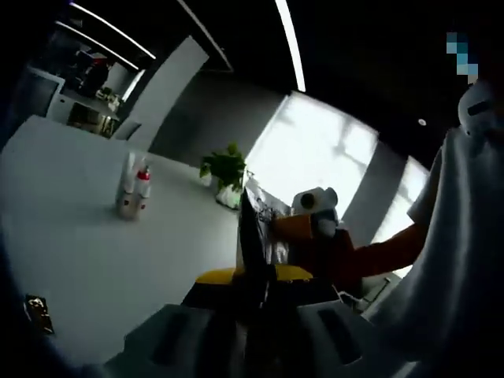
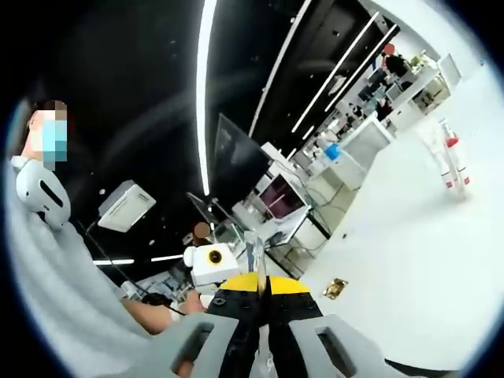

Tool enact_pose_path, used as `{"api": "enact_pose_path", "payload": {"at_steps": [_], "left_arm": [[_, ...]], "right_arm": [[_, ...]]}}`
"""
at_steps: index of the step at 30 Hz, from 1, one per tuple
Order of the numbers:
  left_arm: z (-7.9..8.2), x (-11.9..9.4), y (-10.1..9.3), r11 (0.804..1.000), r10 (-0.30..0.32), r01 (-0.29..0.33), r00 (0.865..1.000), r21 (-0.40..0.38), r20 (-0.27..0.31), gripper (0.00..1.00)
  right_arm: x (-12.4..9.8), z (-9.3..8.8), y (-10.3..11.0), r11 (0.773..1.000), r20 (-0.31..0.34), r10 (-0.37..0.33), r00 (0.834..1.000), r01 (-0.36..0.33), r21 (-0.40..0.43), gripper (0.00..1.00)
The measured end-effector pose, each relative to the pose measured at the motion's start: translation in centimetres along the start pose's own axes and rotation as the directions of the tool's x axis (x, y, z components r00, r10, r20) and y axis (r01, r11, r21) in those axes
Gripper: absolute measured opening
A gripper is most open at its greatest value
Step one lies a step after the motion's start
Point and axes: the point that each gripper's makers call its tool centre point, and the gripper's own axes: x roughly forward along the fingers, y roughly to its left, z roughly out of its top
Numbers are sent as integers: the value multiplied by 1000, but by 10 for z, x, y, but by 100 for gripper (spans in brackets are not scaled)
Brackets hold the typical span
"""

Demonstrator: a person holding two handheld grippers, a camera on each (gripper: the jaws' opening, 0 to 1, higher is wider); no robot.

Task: Arrange the skincare products in the storage area until every visible bottle or jar stands upright without overlapping.

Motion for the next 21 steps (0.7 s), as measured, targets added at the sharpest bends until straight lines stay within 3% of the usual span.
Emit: {"api": "enact_pose_path", "payload": {"at_steps": [3, 10, 13, 21], "left_arm": [[-1, 0, -4, 999, 3, -3, 1000, 48, -5, 3], [2, -4, -4, 1000, -13, 12, 1000, 2, 12, 1], [3, -4, -3, 1000, 0, 0, 1000, -3, 14, 1], [13, -9, 1, 999, 2, 1, 998, -46, 67, 0]], "right_arm": [[0, -1, -1, 1000, 0, -13, 1000, 13, -15, 0], [2, 2, 1, 1000, 12, 24, 1000, -24, -17, 0], [5, 1, 1, 1000, 10, 21, 1000, -21, -19, 12], [10, -20, -1, 999, -97, 29, 995, -31, -21, 16]]}}
